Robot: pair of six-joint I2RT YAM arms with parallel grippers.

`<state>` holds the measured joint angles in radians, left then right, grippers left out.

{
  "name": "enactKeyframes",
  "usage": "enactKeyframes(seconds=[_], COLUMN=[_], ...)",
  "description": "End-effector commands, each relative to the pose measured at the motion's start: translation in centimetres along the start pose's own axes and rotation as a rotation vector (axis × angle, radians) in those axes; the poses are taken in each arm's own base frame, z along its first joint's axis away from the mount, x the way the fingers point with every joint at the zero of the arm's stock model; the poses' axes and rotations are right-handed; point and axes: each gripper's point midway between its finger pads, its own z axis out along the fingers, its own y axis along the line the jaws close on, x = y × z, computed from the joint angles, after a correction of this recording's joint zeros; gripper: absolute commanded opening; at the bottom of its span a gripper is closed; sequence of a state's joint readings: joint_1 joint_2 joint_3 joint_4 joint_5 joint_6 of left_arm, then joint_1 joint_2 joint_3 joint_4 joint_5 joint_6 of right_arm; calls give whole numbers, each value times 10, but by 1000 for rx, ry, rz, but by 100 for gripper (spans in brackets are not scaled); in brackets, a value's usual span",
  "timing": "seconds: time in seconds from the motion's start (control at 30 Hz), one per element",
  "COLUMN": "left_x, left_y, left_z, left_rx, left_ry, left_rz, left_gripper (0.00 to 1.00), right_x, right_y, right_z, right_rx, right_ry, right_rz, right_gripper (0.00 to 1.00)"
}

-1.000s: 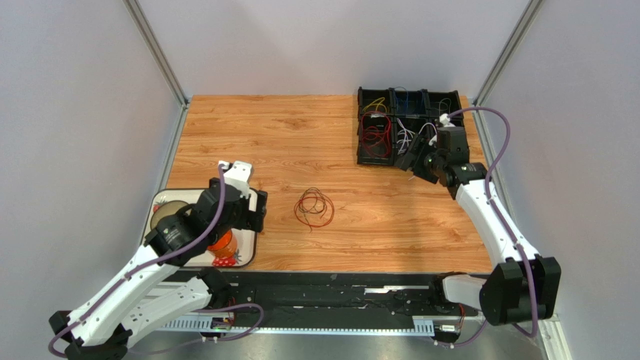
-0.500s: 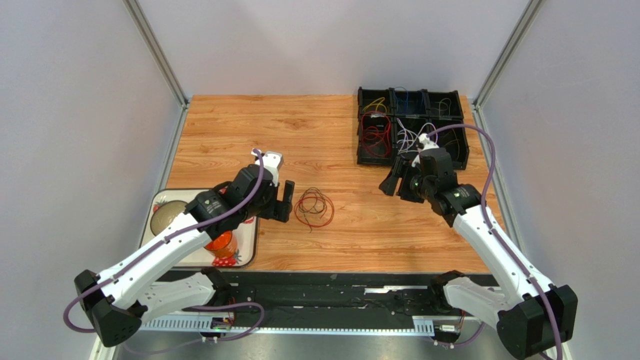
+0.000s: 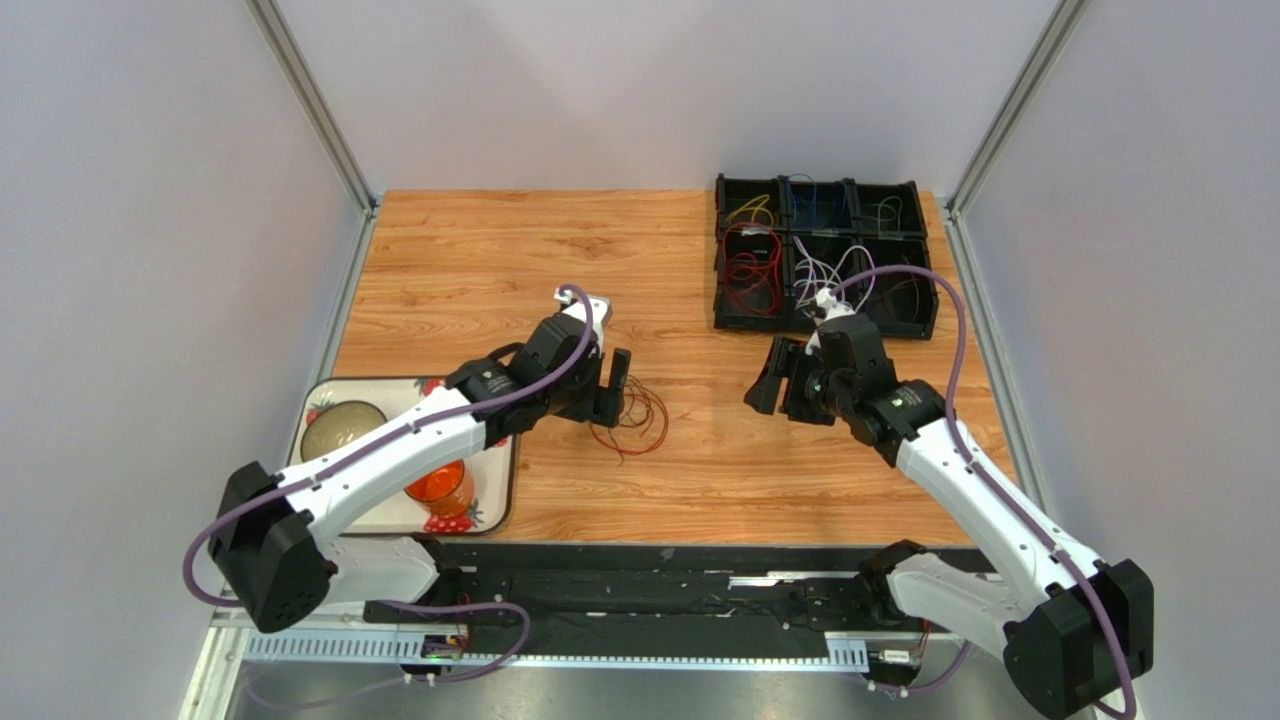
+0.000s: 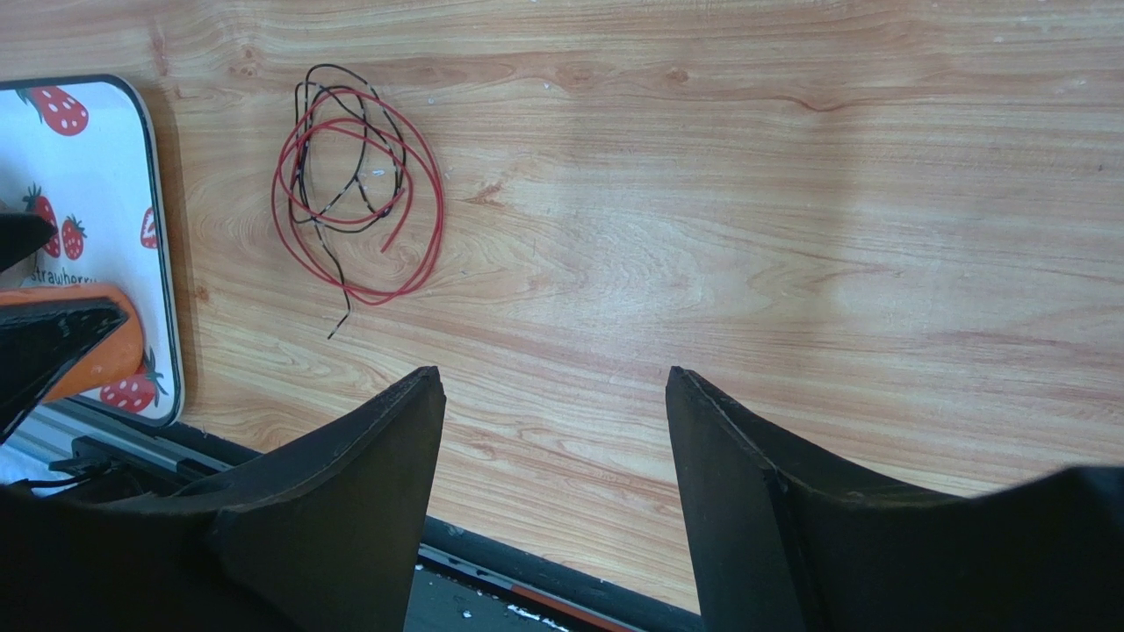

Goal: Untangle the cables

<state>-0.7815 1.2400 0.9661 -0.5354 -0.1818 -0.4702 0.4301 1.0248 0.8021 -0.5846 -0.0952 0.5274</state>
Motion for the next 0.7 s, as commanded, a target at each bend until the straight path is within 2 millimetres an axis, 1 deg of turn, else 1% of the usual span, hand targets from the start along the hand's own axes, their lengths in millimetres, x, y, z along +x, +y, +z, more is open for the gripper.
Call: enactKeyframes(seconds=[0.0, 0.03, 0.07, 0.13, 0.17, 0.23, 0.27, 0.3, 0.33, 0.37, 0.4, 0.43, 0.47, 0.53, 0.67], left_x=[-16, -19, -17, -21, -16, -19, -16, -16, -22, -18, -18, -24, -20, -25, -23], left_y=[-5, -6, -5, -4, 0, 2, 7, 9, 11, 16, 17, 18, 21, 23, 27], left_z=[21, 25, 35, 44, 56, 67, 78, 82, 86, 95, 99, 102, 110, 115, 128], left_rx=[2, -4, -16, -29, -45, -53, -67, -74, -81, -99, -102, -106, -113, -118, -120], left_ry=[-55, -57, -45, -39, -8, 5, 31, 37, 35, 56, 61, 56, 75, 76, 101], left_rz=[1, 10, 37, 73, 85, 105, 106, 109, 115, 120, 125, 130, 137, 138, 141], left_gripper=[85, 84, 83, 78, 78, 77, 77, 77, 77, 77, 77, 77, 77, 77, 75], right_x=[-6, -5, -4, -1, 1, 4, 5, 6, 8, 10, 10, 11, 13, 16, 17], right_y=[5, 5, 5, 4, 3, 2, 3, 2, 2, 2, 1, 1, -1, -3, -5], right_z=[2, 2, 4, 7, 9, 13, 13, 14, 15, 16, 16, 17, 18, 19, 20], right_rx=[-22, -23, -23, -22, -18, -13, -16, -15, -13, -15, -13, -11, -5, 3, 11], right_ry=[-37, -36, -32, -25, -19, -5, -2, 2, 6, 9, 10, 12, 18, 26, 30], right_rz=[-6, -9, -12, -18, -18, -21, -23, -25, -24, -30, -30, -34, -39, -44, -55], right_gripper=[66, 66, 66, 66, 66, 66, 66, 66, 66, 66, 66, 66, 66, 66, 66])
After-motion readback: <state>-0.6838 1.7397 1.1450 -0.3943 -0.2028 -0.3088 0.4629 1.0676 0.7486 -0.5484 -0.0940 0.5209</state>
